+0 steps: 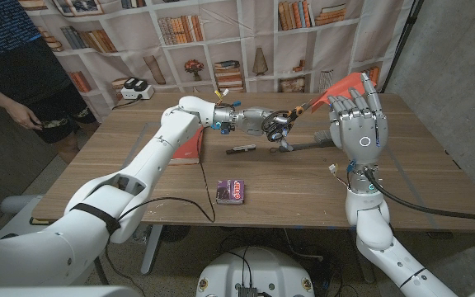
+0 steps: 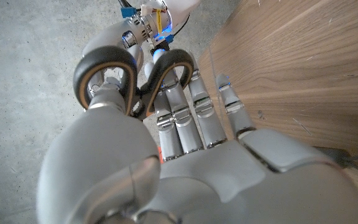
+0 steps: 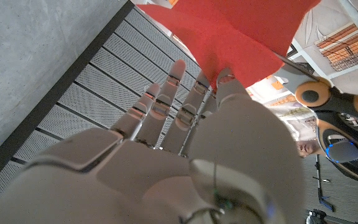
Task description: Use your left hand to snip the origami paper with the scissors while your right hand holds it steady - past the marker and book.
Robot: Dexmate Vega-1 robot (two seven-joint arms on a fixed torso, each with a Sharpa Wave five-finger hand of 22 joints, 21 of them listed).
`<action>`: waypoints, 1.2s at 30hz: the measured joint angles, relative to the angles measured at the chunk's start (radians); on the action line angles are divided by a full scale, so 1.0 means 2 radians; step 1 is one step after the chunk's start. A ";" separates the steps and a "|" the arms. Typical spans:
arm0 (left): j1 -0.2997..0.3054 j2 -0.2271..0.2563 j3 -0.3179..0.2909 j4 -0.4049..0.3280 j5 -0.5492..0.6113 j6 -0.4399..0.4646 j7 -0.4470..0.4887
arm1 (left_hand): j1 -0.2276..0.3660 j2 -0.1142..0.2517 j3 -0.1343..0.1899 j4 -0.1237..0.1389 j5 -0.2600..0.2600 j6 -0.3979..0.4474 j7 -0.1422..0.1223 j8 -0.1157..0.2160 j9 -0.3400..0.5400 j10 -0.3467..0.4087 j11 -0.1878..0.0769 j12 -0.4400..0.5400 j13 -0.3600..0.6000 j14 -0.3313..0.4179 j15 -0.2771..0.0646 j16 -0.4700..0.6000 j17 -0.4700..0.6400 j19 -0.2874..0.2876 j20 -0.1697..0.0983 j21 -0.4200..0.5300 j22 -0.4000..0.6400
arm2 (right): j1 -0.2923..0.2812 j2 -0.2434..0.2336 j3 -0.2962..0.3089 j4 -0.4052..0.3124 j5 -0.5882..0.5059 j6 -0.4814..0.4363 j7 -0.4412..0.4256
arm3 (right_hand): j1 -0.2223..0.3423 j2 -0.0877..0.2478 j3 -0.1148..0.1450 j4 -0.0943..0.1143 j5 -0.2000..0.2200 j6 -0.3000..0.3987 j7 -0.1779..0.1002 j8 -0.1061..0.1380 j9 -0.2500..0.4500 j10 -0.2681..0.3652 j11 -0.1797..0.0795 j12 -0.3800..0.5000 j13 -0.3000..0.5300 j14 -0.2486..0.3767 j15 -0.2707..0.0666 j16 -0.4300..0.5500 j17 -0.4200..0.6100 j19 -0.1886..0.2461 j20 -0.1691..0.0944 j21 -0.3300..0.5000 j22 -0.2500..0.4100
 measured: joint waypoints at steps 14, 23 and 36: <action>0.012 0.014 0.003 -0.023 -0.008 0.001 0.008 | 0.000 0.000 0.003 0.003 -0.015 0.002 -0.002 0.001 -0.007 0.000 0.000 0.000 -0.003 0.000 0.000 -0.002 -0.002 0.001 -0.001 0.000 0.000 | 0.008 -0.003 0.000 -0.002 0.011 -0.014 0.000 | 0.002 0.001 0.000 0.000 0.000 0.000 0.000 -0.002 0.000 0.000 0.000 0.000 0.000 0.002 -0.002 0.002 0.000 0.000 0.000 0.002 0.000; 0.019 0.021 0.003 -0.033 -0.015 0.003 0.017 | 0.003 -0.003 0.007 0.007 -0.020 0.005 -0.004 0.002 -0.014 0.000 0.000 -0.002 -0.003 0.000 0.000 -0.003 -0.002 0.001 -0.001 0.000 0.000 | 0.014 -0.010 -0.003 0.000 0.019 -0.019 0.000 | 0.002 0.001 0.000 0.000 -0.002 0.000 0.000 -0.001 0.000 0.000 0.000 0.000 0.000 0.002 -0.002 0.002 0.000 0.000 0.000 0.002 0.000; 0.024 0.028 0.007 -0.042 -0.021 0.005 0.024 | 0.009 -0.009 0.014 0.014 -0.027 0.006 -0.002 0.001 -0.024 0.000 0.000 -0.010 -0.006 0.000 0.000 -0.005 -0.007 -0.005 0.000 -0.002 0.000 | 0.021 -0.018 -0.007 0.002 0.032 -0.024 0.000 | 0.003 0.000 0.000 0.000 0.000 0.000 0.000 -0.001 0.000 0.002 -0.002 0.000 0.000 0.002 -0.002 0.002 0.000 0.000 0.000 0.002 0.000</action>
